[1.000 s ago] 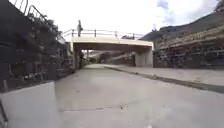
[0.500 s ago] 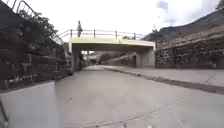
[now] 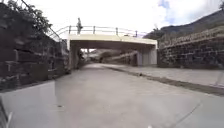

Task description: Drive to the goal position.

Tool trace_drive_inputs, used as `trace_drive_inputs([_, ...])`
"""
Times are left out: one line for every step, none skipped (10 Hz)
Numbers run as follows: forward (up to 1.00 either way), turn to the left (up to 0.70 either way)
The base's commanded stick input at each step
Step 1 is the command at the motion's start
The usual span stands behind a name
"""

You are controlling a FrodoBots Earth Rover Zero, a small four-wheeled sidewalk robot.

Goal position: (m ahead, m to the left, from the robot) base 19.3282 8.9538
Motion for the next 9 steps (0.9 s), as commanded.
trace_drive_inputs([0.70, 0.00])
trace_drive_inputs([0.70, 0.00])
trace_drive_inputs([0.70, 0.00])
trace_drive_inputs([0.70, 0.00])
trace_drive_inputs([0.70, 0.00])
trace_drive_inputs([0.70, 0.00])
trace_drive_inputs([0.70, 0.00])
trace_drive_inputs([0.70, 0.00])
trace_drive_inputs([0.70, 0.00])
